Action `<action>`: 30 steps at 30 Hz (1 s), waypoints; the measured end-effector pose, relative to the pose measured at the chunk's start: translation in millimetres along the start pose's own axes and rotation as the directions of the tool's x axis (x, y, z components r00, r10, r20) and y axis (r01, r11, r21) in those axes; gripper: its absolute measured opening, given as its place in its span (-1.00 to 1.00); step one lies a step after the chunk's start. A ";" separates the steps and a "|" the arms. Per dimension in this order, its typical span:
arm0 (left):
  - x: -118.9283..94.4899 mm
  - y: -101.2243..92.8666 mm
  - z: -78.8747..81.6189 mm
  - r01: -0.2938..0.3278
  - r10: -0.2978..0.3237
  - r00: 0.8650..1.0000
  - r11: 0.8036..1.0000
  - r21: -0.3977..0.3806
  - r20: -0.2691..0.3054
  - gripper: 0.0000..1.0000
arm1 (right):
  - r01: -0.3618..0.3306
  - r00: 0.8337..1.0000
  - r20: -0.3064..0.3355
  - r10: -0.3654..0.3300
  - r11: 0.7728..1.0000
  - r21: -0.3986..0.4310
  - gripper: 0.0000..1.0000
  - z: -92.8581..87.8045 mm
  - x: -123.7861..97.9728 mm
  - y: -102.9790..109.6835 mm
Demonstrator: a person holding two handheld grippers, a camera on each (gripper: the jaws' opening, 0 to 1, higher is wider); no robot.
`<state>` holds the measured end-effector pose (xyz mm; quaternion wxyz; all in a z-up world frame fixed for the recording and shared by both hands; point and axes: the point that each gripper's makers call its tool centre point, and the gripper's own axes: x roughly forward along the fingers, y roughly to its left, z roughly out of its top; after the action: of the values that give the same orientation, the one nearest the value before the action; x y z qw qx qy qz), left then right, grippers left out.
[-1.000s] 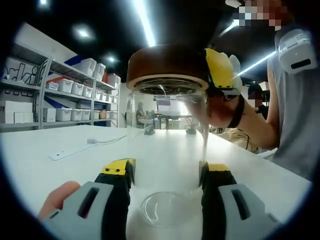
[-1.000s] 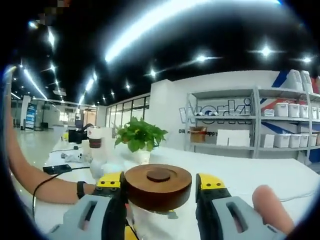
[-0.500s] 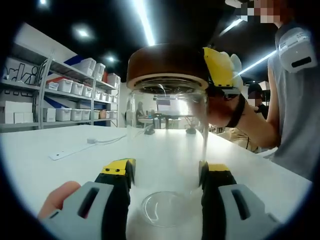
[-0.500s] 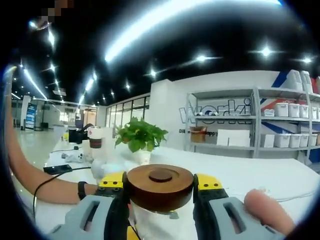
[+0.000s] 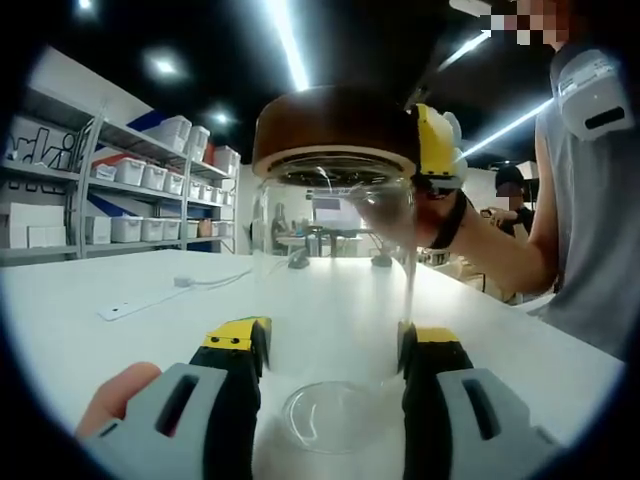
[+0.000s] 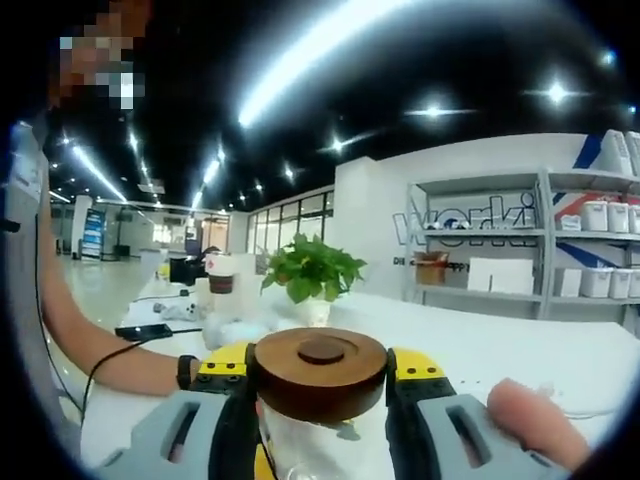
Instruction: Clamp the coffee can twist off the lid put the lid on the table pick up the lid cover the can tighten the lid
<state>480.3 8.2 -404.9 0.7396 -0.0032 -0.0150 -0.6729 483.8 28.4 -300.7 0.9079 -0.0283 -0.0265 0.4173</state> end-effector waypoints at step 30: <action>-0.9 7.1 -3.5 -0.008 0.008 1.000 1.000 0.008 -0.010 -0.10 | -0.343 0.939 0.028 0.343 0.939 -0.007 -0.09 -0.3 3.5 1.2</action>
<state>487.4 9.6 -408.2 0.7424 0.0032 -0.0141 -0.6698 485.2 31.9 -301.0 0.8209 -0.0274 -0.0347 0.5694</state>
